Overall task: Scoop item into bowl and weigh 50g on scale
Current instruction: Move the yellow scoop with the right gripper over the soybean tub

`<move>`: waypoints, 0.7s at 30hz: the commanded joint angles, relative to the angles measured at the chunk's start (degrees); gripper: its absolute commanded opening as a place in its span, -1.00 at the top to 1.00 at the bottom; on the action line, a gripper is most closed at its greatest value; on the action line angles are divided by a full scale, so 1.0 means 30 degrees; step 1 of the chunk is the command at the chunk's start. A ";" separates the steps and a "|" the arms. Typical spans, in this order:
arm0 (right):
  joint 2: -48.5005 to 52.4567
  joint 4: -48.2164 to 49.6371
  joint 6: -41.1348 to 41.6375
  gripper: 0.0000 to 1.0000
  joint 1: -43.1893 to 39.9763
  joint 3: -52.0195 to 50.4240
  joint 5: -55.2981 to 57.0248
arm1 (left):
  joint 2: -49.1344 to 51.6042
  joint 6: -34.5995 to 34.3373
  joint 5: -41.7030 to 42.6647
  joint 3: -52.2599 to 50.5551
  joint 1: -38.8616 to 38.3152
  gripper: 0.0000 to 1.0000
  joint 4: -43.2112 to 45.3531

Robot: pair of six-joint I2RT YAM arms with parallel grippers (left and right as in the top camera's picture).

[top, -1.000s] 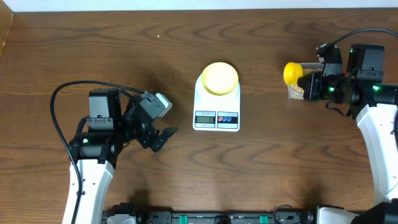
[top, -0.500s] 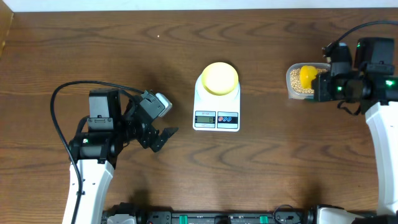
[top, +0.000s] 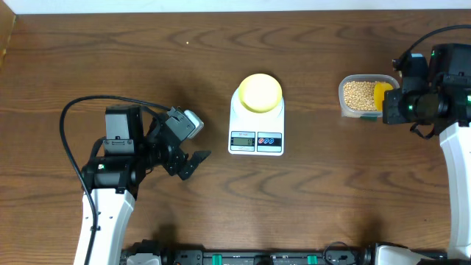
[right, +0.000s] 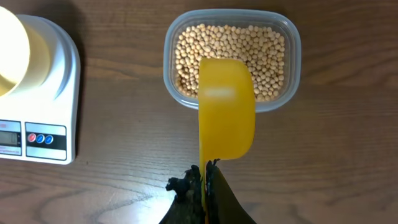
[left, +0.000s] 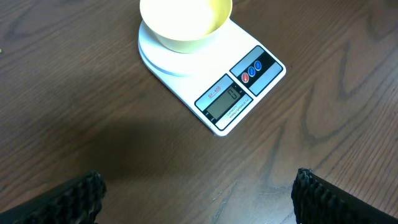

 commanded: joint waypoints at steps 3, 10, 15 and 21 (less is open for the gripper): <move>-0.0204 -0.0015 -0.0408 0.98 -0.0153 0.0313 0.0291 | 0.0102 0.0117 -0.0066 -0.0058 0.0080 -0.95 -0.0058; -0.0204 0.0007 -0.0408 0.98 -0.0153 0.0313 0.0299 | 0.0102 0.0117 -0.0066 -0.0058 0.0080 -0.95 -0.0066; -0.0204 -0.0007 -0.0415 0.99 -0.0153 0.0313 0.0517 | 0.0102 0.0117 -0.0066 -0.0058 0.0080 -0.95 -0.0066; -0.0204 0.0036 -0.0415 0.98 -0.0153 0.0313 0.0663 | 0.0102 0.0117 -0.0066 -0.0058 0.0087 -0.95 -0.0066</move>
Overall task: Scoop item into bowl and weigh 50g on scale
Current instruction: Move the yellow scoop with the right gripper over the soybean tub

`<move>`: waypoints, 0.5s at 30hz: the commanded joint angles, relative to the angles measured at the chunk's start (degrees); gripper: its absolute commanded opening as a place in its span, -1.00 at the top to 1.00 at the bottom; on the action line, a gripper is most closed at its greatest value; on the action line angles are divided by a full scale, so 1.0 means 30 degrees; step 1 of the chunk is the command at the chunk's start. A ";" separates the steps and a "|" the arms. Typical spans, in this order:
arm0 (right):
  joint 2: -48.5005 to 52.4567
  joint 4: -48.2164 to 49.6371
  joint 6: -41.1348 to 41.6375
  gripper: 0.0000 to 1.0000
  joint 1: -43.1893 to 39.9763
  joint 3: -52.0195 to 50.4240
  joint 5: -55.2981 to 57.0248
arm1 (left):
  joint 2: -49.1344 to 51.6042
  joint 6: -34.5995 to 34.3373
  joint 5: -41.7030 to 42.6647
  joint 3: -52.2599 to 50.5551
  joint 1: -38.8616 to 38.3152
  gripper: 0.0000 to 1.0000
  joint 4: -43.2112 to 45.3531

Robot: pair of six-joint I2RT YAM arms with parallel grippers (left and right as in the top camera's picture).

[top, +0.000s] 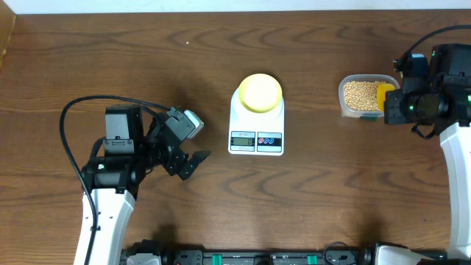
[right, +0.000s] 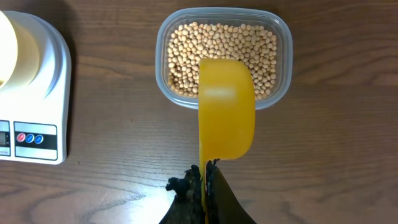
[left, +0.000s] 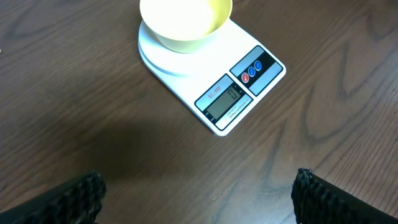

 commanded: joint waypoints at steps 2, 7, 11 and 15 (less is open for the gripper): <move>-0.0204 0.0095 -0.0189 0.98 -0.0073 0.0313 0.0226 | 0.0102 0.0117 -0.0066 -0.0058 0.0087 -0.95 -0.0066; -0.0204 0.0248 -0.0189 0.98 -0.0073 0.0313 0.0226 | 0.0102 0.0117 -0.0066 -0.0058 0.0080 -0.95 -0.0058; -0.0197 0.0270 -0.0189 0.98 -0.0073 0.0313 0.0255 | 0.0102 0.0117 -0.0066 -0.0058 0.0080 -0.95 -0.0058; -0.0197 0.0262 -0.0189 0.98 -0.0073 0.0313 0.0284 | 0.0102 0.0117 -0.0066 -0.0058 0.0087 -0.95 -0.0058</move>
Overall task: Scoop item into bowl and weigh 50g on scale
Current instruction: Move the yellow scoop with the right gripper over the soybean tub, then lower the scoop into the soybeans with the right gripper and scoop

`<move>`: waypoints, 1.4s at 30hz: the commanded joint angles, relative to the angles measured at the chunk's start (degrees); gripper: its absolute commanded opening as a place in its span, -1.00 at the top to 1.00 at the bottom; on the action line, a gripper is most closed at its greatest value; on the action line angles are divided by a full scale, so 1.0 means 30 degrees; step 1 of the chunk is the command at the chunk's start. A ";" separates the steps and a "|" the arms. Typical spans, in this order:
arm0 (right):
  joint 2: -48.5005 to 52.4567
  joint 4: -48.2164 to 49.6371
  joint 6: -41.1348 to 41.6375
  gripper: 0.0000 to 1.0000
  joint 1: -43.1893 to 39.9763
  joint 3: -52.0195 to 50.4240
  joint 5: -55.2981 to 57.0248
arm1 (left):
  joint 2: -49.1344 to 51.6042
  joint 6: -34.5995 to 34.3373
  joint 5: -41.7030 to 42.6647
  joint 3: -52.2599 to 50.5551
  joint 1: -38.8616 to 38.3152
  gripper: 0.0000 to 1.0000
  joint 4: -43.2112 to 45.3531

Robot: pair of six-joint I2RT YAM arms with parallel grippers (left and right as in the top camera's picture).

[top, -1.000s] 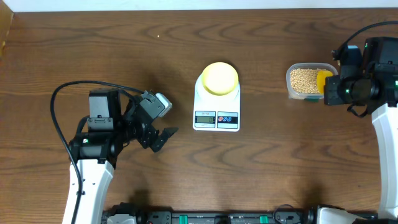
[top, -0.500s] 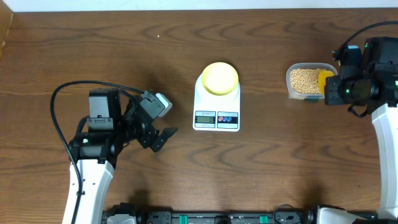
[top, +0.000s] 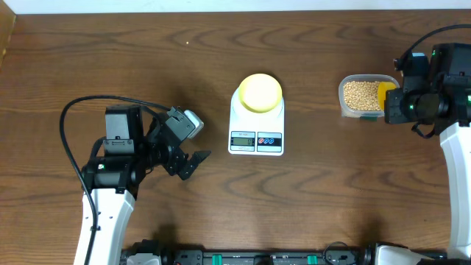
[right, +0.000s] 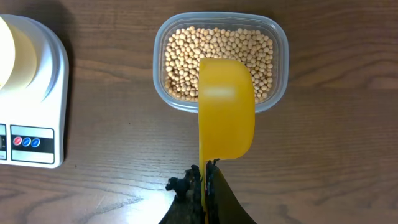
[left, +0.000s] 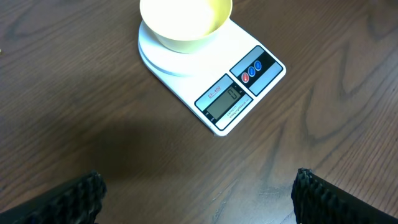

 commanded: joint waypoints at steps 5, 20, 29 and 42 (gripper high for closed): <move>0.0000 0.0036 0.0051 0.98 -0.0073 0.0510 0.0350 | 0.0102 0.0117 -0.0066 -0.0058 0.0087 -0.95 -0.0066; 0.5246 -0.3672 -0.0313 0.98 -0.0036 0.6470 0.1472 | 0.0102 0.0117 -0.0066 -0.0058 0.0080 -0.95 -0.0066; 0.7439 -0.3548 -0.0525 0.98 -0.0007 0.6710 0.3344 | 0.0102 0.0117 -0.0066 -0.0058 0.0080 -0.95 -0.0058; 0.9311 -0.1392 -0.0568 0.98 0.0000 0.6696 0.3337 | 0.0102 0.0117 -0.0066 -0.0058 0.0080 -0.95 -0.0058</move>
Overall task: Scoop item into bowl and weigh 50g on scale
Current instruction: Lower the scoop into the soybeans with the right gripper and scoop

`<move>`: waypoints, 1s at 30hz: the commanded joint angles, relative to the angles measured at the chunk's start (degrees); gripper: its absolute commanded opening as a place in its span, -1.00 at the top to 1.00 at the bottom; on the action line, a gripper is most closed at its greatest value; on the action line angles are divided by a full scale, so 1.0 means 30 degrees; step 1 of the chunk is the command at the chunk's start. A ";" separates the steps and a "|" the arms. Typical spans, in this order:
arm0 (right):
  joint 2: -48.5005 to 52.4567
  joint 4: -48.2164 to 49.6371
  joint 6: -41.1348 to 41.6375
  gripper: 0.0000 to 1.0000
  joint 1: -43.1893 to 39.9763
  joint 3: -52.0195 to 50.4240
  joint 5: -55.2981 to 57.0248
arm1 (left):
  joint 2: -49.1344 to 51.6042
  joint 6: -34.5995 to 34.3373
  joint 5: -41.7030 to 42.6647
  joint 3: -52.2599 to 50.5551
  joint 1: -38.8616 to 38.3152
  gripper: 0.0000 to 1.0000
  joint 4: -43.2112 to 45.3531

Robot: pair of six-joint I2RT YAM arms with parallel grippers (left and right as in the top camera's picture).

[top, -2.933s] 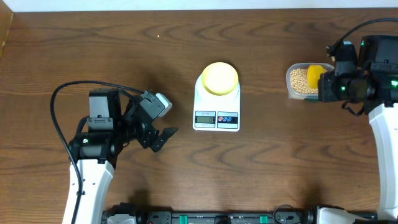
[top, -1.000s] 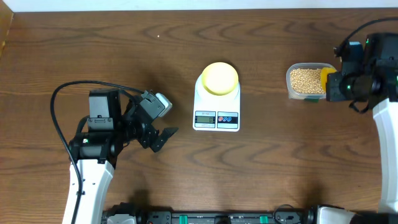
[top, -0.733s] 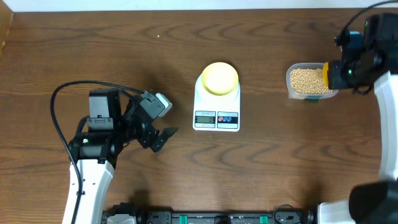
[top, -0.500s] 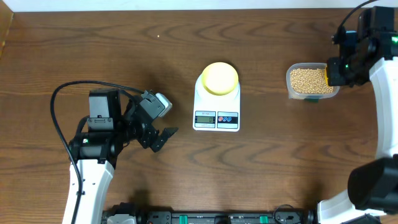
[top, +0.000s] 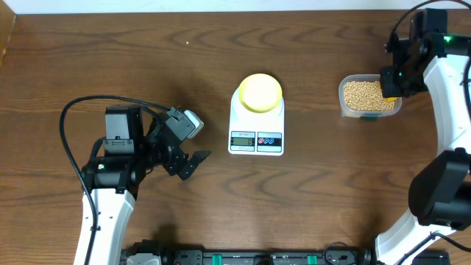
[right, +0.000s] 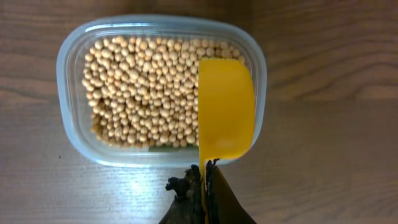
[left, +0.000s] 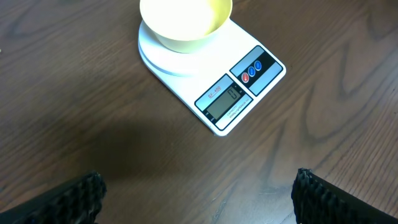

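Observation:
A clear tub of soybeans (right: 149,93) (top: 362,94) sits at the table's right. My right gripper (right: 204,177) (top: 391,82) is shut on the handle of a yellow scoop (right: 225,112), which hangs over the tub's right part. The yellow bowl (top: 260,91) (left: 185,22) stands on the white scale (top: 256,140) (left: 239,87) in the middle; the bowl looks empty. My left gripper (top: 193,163) (left: 198,193) is open above bare wood in front of the scale, holding nothing.
The scale's display (left: 225,99) faces the front edge, with its buttons (left: 251,70) beside it. A black cable (top: 81,110) loops behind the left arm. The right arm (top: 449,88) reaches along the right edge.
My right gripper with the scoop has moved toward the tub, from in front of it to over its right part, and closer to the beans. The left arm has not moved.
My right gripper held the yellow scoop in front of the bean tub, with the scale's edge in its view. Over the following moments it shifted slightly right. Now the scoop is over the tub's right part. The left gripper stayed open and still.

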 commanded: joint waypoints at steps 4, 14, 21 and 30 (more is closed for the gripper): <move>0.0459 0.0313 -0.0175 0.98 0.0000 0.0437 0.0321 | 0.0102 0.0117 -0.0066 -0.0058 0.0080 -0.95 -0.0058; 0.1107 0.0466 -0.0044 0.98 0.0000 0.0372 0.0583 | 0.0102 0.0117 -0.0066 -0.0058 0.0087 -0.95 -0.0058; 0.1880 0.0576 0.0131 0.98 0.0000 0.0357 0.0576 | 0.0102 0.0117 -0.0066 -0.0058 0.0080 -0.95 -0.0058; 0.2878 0.0576 0.0160 0.98 0.0000 0.0335 -0.1428 | 0.0102 0.0117 -0.0066 -0.0058 0.0080 -0.95 -0.0051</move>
